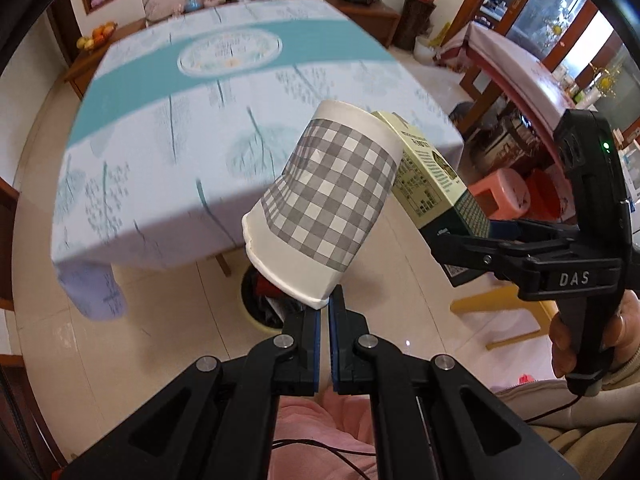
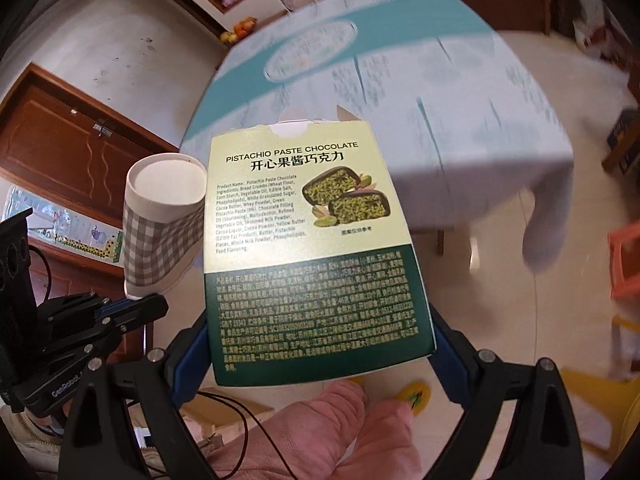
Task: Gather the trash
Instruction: 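Carry the paper cup and chocolate box with both tools down to the bin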
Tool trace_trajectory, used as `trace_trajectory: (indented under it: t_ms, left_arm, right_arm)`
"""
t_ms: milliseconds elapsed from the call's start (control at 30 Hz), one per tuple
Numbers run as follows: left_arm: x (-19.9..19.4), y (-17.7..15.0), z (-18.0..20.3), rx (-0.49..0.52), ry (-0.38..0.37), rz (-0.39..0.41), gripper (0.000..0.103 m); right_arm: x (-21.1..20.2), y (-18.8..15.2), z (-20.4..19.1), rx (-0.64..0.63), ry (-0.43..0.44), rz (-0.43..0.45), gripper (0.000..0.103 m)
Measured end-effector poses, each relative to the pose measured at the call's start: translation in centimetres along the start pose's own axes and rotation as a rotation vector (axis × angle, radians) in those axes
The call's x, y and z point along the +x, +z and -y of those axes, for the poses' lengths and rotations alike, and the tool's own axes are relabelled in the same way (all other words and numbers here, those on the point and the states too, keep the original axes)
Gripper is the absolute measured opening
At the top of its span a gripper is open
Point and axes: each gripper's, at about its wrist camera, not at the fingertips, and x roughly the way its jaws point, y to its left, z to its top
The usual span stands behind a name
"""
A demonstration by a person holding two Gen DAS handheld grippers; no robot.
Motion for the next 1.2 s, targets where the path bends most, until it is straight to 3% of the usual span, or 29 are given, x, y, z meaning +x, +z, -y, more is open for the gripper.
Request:
trace_trajectory:
  t_ms: [267,467,667,933,1200]
  left_arm:
    - [6.3,-2.8,-0.6,-0.012,-0.038,-0.070,0.002]
    - [12.9,-4.7,-2.4,-0.036,-0.058,-0.101,0.002]
    - [21.0,-5.6,-5.1,-0.041,-0.035,-0.139,0.002]
    - [32.8,-6.4,-8.7,-0.035,0.019,-0.213,0.002]
    - [36.4,-6.7,-11.5,-0.019,0.070,-0.153,0.009]
  right_arm:
    - [5.4,-4.4,2.8,0.100,-0.026,-0.072,0.094]
    - [11.9,-6.7,6.6,0.242,-0.038,-0.149,0.094]
    - [20.1,-8.2,11.0,0.446,-0.001,-0.218,0.094]
    - [30.2,-8.7,13.6,0.594,0.046,-0.253,0.094]
    - [37.2,-7.9,13.9,0.629,0.009,-0.280,0.095]
